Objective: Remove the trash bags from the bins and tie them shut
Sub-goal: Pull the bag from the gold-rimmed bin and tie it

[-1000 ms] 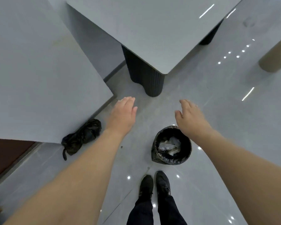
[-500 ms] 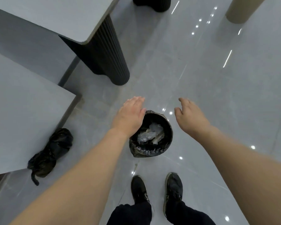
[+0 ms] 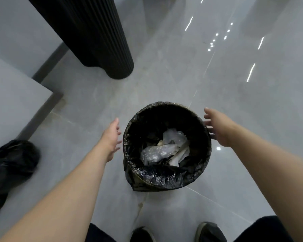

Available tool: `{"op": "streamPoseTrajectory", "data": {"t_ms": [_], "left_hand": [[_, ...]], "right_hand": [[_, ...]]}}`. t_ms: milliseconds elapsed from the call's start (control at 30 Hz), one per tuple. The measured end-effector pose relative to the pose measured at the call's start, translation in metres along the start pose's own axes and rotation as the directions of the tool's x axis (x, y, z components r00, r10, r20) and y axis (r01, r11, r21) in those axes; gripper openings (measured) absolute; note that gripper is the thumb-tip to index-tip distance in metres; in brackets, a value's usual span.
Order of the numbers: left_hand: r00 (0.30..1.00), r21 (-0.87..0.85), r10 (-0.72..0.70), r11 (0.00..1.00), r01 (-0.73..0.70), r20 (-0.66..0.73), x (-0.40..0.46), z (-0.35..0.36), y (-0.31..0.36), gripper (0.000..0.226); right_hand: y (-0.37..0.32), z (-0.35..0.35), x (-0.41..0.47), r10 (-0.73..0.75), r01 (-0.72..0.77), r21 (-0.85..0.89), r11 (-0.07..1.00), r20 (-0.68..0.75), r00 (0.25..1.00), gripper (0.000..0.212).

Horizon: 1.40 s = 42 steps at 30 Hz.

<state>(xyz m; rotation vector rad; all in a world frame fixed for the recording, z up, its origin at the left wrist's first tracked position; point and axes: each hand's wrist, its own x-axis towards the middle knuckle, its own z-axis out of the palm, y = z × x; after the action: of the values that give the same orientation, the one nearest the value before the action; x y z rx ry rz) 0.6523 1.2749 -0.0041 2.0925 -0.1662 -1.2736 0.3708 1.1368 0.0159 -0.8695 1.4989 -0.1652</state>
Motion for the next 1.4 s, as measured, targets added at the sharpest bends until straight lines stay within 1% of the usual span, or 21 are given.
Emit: {"op": "streamPoseTrajectory", "data": {"t_ms": [33, 67, 133, 167, 267, 333, 367, 467, 567, 633, 733, 833, 900, 1000, 1067, 1133, 1200, 1233, 1300, 1333, 1400], "left_hand": [[0.993, -0.046, -0.095, 0.994, 0.098, 0.063, 0.009, -0.001, -0.015, 0.055], [0.978, -0.041, -0.157, 0.986, 0.164, 0.136, 0.014, -0.002, -0.029, 0.053], [0.944, -0.042, -0.213, 0.972, 0.231, 0.252, 0.018, -0.003, -0.049, 0.051], [0.936, -0.067, -0.218, 0.967, 0.245, 0.278, 0.016, -0.003, -0.055, 0.049], [0.918, -0.148, -0.246, 0.942, 0.302, 0.312, 0.007, -0.006, -0.065, 0.053], [0.911, -0.145, -0.261, 0.937, 0.319, 0.32, -0.004, -0.005, -0.069, 0.061], [0.91, -0.131, -0.261, 0.94, 0.316, 0.322, -0.011, -0.002, -0.07, 0.06], [0.903, -0.121, -0.265, 0.939, 0.321, 0.339, -0.022, -0.001, -0.077, 0.059], [0.882, -0.084, -0.274, 0.941, 0.329, 0.384, -0.034, -0.008, -0.074, 0.056], [0.863, -0.013, -0.315, 0.937, 0.348, 0.394, -0.042, -0.018, -0.067, 0.05], [0.868, 0.049, -0.342, 0.936, 0.348, 0.36, -0.053, -0.024, -0.05, 0.042], [0.879, 0.072, -0.334, 0.941, 0.329, 0.341, -0.065, -0.023, -0.032, 0.032], [0.891, 0.111, -0.334, 0.943, 0.315, 0.308, -0.072, -0.019, -0.024, 0.026], [0.929, 0.14, -0.309, 0.948, 0.285, 0.204, -0.082, -0.009, -0.017, 0.021], [0.969, 0.188, -0.221, 0.962, 0.198, 0.108, -0.087, -0.001, -0.016, 0.017], [0.999, 0.23, -0.028, 0.973, 0.034, -0.03, -0.085, 0.003, -0.015, 0.012], [0.98, 0.208, 0.15, 0.971, -0.12, -0.135, -0.081, 0.006, -0.011, 0.007], [0.967, 0.156, 0.194, 0.973, -0.169, -0.162, -0.078, 0.006, -0.007, 0.007], [0.961, 0.008, 0.22, 0.975, -0.222, -0.165, -0.075, 0.011, 0.001, 0.012], [0.966, -0.069, 0.218, 0.971, -0.229, -0.142, -0.074, 0.014, 0.005, 0.014], [0.971, -0.239, 0.222, 0.942, -0.237, -0.088, -0.076, 0.019, 0.012, 0.012]], "right_hand": [[0.011, 0.001, 0.01, 0.011, -0.012, 0.017, 1.0, 0.057, 0.998, 0.049], [0.02, 0.003, 0.018, 0.01, -0.012, 0.02, 1.0, 0.109, 0.994, 0.048], [0.033, 0.005, 0.025, -0.011, 0.005, 0.034, 0.999, 0.179, 0.984, 0.047], [0.039, 0.005, 0.025, -0.005, -0.005, 0.055, 0.998, 0.191, 0.982, 0.048], [0.051, 0.002, 0.022, 0.04, -0.058, 0.075, 0.996, 0.225, 0.974, 0.054], [0.059, -0.004, 0.021, 0.072, -0.085, 0.054, 0.995, 0.209, 0.975, 0.059], [0.061, -0.006, 0.019, 0.085, -0.096, 0.05, 0.994, 0.195, 0.977, 0.057], [0.067, -0.013, 0.011, 0.108, -0.129, 0.106, 0.986, 0.181, 0.977, 0.038], [0.066, -0.021, 0.004, 0.108, -0.144, 0.153, 0.978, 0.223, 0.969, 0.033], [0.06, -0.022, -0.005, 0.102, -0.128, 0.109, 0.986, 0.222, 0.97, 0.026], [0.052, -0.02, -0.017, 0.105, -0.109, 0.009, 0.994, 0.188, 0.977, 0.022], [0.046, -0.019, -0.022, 0.109, -0.097, -0.143, 0.985, 0.084, 0.99, 0.023], [0.041, -0.018, -0.027, 0.073, -0.073, -0.243, 0.967, -0.011, 0.997, 0.022], [0.032, -0.016, -0.032, -0.013, -0.024, -0.29, 0.957, -0.126, 0.992, 0.022], [0.029, -0.016, -0.032, -0.084, 0.018, -0.31, 0.951, -0.2, 0.976, 0.018], [0.025, -0.014, -0.032, -0.175, 0.088, -0.32, 0.943, -0.257, 0.95, 0.015], [0.017, -0.009, -0.033, -0.308, 0.215, -0.315, 0.924, -0.282, 0.909, 0.01], [0.012, -0.005, -0.035, -0.368, 0.291, -0.279, 0.915, -0.283, 0.886, 0.006], [0.0, 0.007, -0.041, -0.428, 0.415, -0.104, 0.904, -0.253, 0.868, 0.001], [-0.006, 0.014, -0.044, -0.419, 0.435, 0.03, 0.9, -0.218, 0.882, 0.004], [-0.018, 0.023, -0.049, -0.365, 0.373, 0.364, 0.853, -0.093, 0.926, 0.016]]}}
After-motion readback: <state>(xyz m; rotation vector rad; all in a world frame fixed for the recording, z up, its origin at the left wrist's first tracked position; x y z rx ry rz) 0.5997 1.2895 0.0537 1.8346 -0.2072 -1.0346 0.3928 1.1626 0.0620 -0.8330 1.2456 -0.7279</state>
